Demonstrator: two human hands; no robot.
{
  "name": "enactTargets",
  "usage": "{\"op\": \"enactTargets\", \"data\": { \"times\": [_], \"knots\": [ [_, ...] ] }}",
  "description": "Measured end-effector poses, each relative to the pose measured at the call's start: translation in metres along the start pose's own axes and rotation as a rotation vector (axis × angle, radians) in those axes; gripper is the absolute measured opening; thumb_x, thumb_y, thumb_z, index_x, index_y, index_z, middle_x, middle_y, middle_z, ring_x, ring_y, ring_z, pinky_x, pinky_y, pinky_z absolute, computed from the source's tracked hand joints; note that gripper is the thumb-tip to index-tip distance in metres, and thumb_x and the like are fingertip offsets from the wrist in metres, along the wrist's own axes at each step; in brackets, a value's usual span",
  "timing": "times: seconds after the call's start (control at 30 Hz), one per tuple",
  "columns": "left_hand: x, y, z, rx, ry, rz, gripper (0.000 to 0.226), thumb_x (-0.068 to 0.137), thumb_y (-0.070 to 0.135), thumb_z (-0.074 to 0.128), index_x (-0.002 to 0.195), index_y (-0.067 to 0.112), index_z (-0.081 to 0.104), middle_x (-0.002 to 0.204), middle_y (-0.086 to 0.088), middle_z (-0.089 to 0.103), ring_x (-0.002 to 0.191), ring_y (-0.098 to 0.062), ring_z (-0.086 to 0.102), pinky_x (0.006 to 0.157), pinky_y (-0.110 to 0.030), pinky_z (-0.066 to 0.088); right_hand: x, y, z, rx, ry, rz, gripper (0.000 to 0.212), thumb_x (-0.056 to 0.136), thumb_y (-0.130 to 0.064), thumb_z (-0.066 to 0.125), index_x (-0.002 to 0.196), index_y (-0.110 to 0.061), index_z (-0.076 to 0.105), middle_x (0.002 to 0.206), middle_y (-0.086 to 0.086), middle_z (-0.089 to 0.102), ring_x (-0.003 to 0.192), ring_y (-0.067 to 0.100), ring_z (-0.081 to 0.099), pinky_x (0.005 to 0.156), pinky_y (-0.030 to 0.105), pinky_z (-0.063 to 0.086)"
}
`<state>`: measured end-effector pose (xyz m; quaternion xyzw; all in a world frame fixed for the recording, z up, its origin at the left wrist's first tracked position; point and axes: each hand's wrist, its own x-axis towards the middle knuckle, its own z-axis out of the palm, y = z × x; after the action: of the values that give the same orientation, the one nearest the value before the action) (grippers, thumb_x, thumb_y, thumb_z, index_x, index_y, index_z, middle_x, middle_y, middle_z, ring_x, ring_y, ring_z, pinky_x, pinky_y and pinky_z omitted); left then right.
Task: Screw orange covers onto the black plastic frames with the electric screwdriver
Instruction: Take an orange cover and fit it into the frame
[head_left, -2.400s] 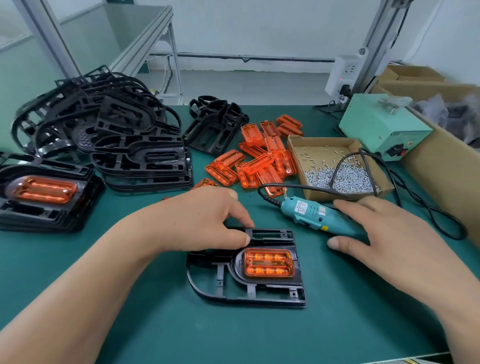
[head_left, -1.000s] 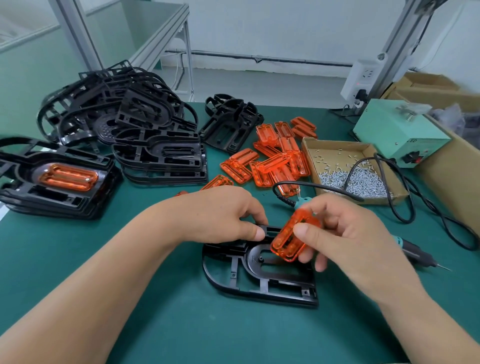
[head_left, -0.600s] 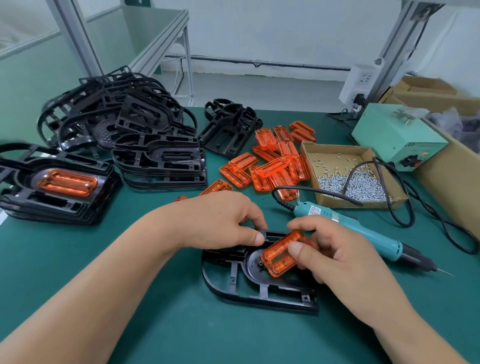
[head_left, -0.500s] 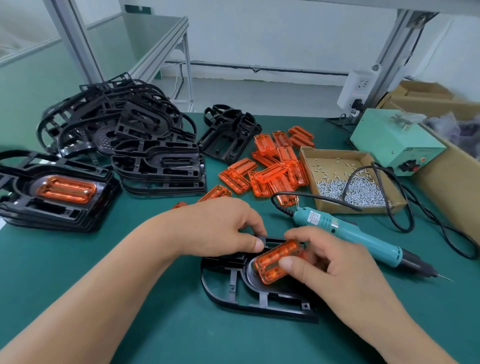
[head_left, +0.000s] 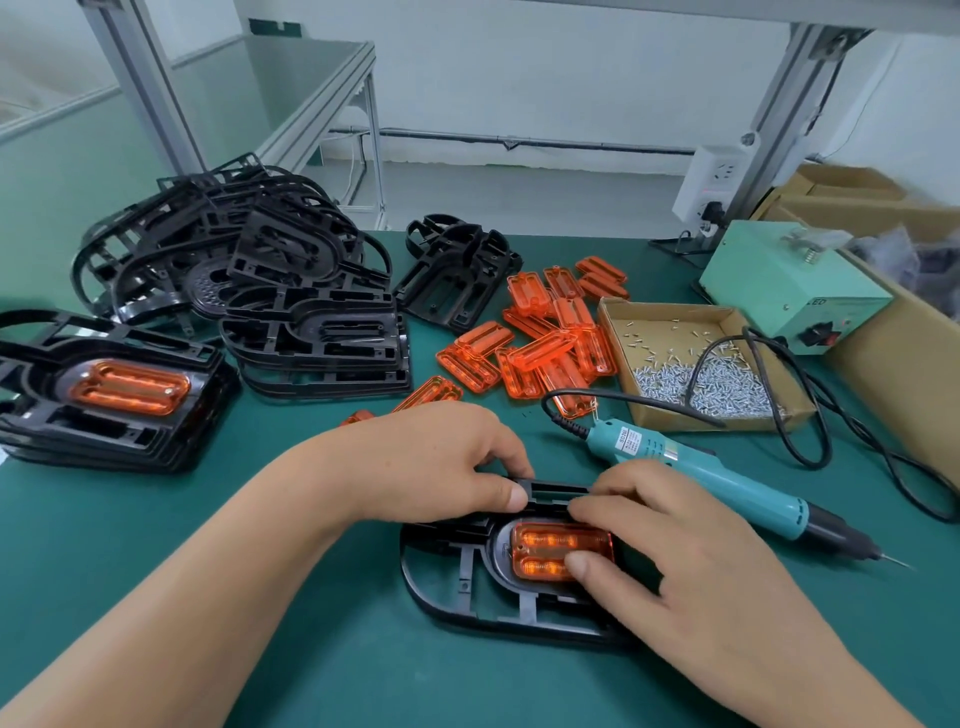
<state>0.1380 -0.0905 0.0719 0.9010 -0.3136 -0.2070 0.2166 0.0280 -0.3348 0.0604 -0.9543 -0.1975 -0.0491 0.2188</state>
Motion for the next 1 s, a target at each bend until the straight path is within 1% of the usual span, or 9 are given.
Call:
{"op": "enactTargets", "data": {
  "times": [0.17,0.27,0.37,0.47,0.57,0.67,0.73,0.8,1.0],
  "knots": [
    [0.001,-0.001,-0.001,0.005,-0.002,0.001,0.026,0.097,0.054,0.066,0.121,0.044,0.069,0.098,0.018,0.058,0.094,0.008,0.053,0.079,-0.017,0.041,0.002,0.003,-0.003,0.019,-0.088,0.032,0.037,0.094,-0.067,0.051,0.11,-0.04,0.07,0.111,-0.024,0.047,0.102,-0.001,0.052,0.088,0.013,0.039],
    [0.001,-0.001,-0.001,0.014,0.001,0.008,0.025,0.097,0.055,0.065,0.12,0.045,0.07,0.098,0.019,0.057,0.096,0.009,0.053,0.078,-0.016,0.039,0.005,0.003,-0.003,-0.011,-0.142,0.042,0.044,0.093,-0.073,0.042,0.109,-0.039,0.065,0.108,-0.023,0.046,0.101,0.002,0.051,0.084,0.021,0.043],
    [0.0,0.001,-0.001,0.025,0.003,0.009,0.025,0.096,0.055,0.065,0.118,0.045,0.07,0.095,0.018,0.057,0.096,0.011,0.052,0.076,-0.013,0.038,0.012,0.002,-0.004,-0.066,-0.192,0.017,0.041,0.097,-0.069,0.046,0.108,-0.034,0.064,0.106,-0.019,0.045,0.101,0.006,0.048,0.085,0.027,0.042],
    [-0.001,0.004,0.0,0.029,0.008,0.008,0.028,0.09,0.062,0.066,0.113,0.046,0.068,0.097,0.016,0.059,0.095,0.003,0.055,0.082,-0.026,0.046,0.011,0.005,-0.006,-0.036,-0.195,0.004,0.043,0.097,-0.069,0.045,0.111,-0.035,0.068,0.108,-0.02,0.047,0.102,0.001,0.049,0.086,0.022,0.04],
    [-0.002,0.005,0.001,0.017,-0.002,-0.011,0.038,0.084,0.067,0.07,0.115,0.047,0.064,0.105,0.018,0.061,0.102,0.0,0.057,0.093,-0.034,0.05,0.002,0.01,-0.01,0.061,-0.186,0.052,0.053,0.091,-0.076,0.041,0.125,-0.044,0.067,0.118,-0.028,0.047,0.111,-0.002,0.052,0.09,0.014,0.039],
    [-0.002,0.005,0.002,0.026,-0.021,-0.036,0.048,0.08,0.07,0.074,0.121,0.048,0.061,0.11,0.021,0.059,0.108,-0.001,0.056,0.098,-0.034,0.05,-0.003,0.016,-0.012,0.106,-0.183,0.089,0.046,0.089,-0.073,0.054,0.126,-0.049,0.066,0.123,-0.027,0.048,0.115,0.001,0.053,0.089,0.012,0.039],
    [-0.001,0.006,0.002,0.024,-0.027,-0.045,0.051,0.08,0.069,0.076,0.123,0.047,0.061,0.113,0.021,0.058,0.11,-0.002,0.055,0.099,-0.033,0.049,-0.003,0.017,-0.009,0.135,-0.18,0.112,0.032,0.092,-0.061,0.069,0.122,-0.049,0.067,0.121,-0.025,0.051,0.111,0.001,0.055,0.085,0.012,0.038],
    [0.0,0.006,0.002,0.025,-0.027,-0.05,0.052,0.079,0.069,0.077,0.123,0.047,0.061,0.113,0.02,0.059,0.111,-0.002,0.055,0.1,-0.034,0.05,-0.001,0.018,-0.004,0.143,-0.17,0.125,0.029,0.09,-0.051,0.078,0.117,-0.046,0.069,0.115,-0.023,0.054,0.104,0.003,0.057,0.081,0.014,0.04],
    [0.001,0.009,0.005,0.041,-0.023,-0.057,0.046,0.08,0.067,0.077,0.118,0.044,0.063,0.112,0.016,0.06,0.11,-0.005,0.057,0.099,-0.037,0.05,0.002,0.023,-0.009,0.234,-0.214,0.168,0.026,0.084,-0.046,0.085,0.105,-0.043,0.071,0.108,-0.024,0.06,0.094,0.01,0.061,0.074,0.018,0.045]
  ]
}}
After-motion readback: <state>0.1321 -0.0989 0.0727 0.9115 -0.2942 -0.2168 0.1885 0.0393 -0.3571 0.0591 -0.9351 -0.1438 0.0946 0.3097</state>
